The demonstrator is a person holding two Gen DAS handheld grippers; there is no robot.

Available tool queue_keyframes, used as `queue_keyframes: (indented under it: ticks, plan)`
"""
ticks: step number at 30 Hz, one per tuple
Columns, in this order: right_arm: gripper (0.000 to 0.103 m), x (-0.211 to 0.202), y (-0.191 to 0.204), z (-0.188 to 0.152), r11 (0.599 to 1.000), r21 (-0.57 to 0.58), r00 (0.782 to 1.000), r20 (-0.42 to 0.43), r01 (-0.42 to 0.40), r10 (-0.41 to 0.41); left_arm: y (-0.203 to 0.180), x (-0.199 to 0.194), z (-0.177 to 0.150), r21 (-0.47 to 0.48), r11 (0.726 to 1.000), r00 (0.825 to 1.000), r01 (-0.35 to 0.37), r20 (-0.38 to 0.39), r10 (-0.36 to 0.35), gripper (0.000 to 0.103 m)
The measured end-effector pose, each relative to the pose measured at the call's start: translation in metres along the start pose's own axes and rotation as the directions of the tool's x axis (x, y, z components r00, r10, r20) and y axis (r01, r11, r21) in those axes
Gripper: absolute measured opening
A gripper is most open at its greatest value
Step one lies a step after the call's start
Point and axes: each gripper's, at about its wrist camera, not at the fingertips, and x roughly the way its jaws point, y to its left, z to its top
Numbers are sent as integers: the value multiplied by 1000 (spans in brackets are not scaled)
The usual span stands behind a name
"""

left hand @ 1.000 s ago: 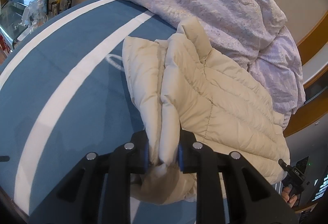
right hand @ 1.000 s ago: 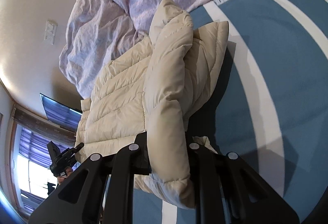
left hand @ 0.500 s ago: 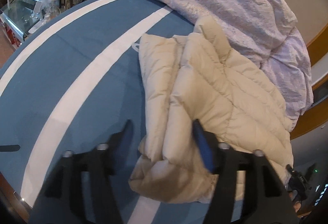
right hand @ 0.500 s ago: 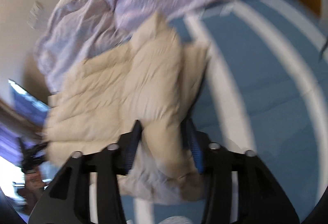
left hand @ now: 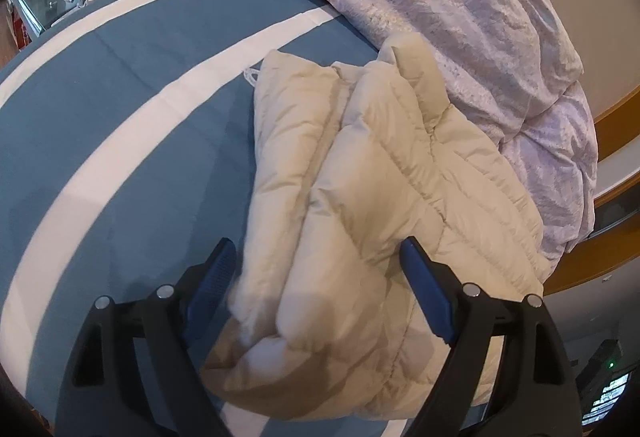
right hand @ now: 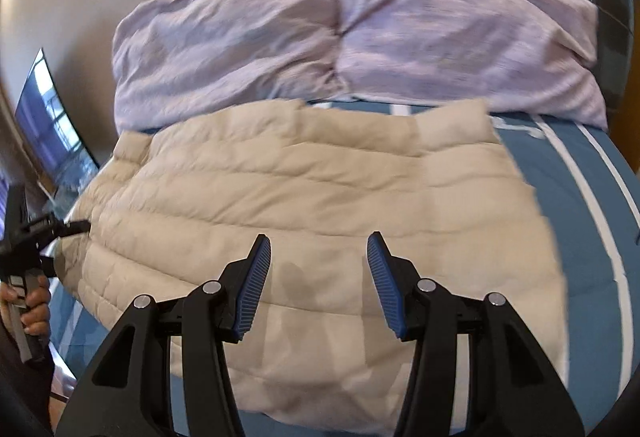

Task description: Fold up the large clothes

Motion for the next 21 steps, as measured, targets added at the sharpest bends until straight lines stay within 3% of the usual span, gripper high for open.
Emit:
queue_keyframes:
  ticks: [8, 14, 21]
  plan:
    - [52, 19, 10, -14, 998, 10, 998, -7, 56, -56, -1, 3, 2, -11, 1000, 1000, 7, 22, -7, 81]
    - [52, 5, 14, -19, 998, 21, 997, 41, 59, -60, 1, 4, 3, -18, 1000, 999, 19, 32, -18, 81]
    - [52, 42, 25, -28, 995, -27, 993, -60, 96, -97, -3, 6, 4, -15, 1000, 999, 20, 43, -20, 78]
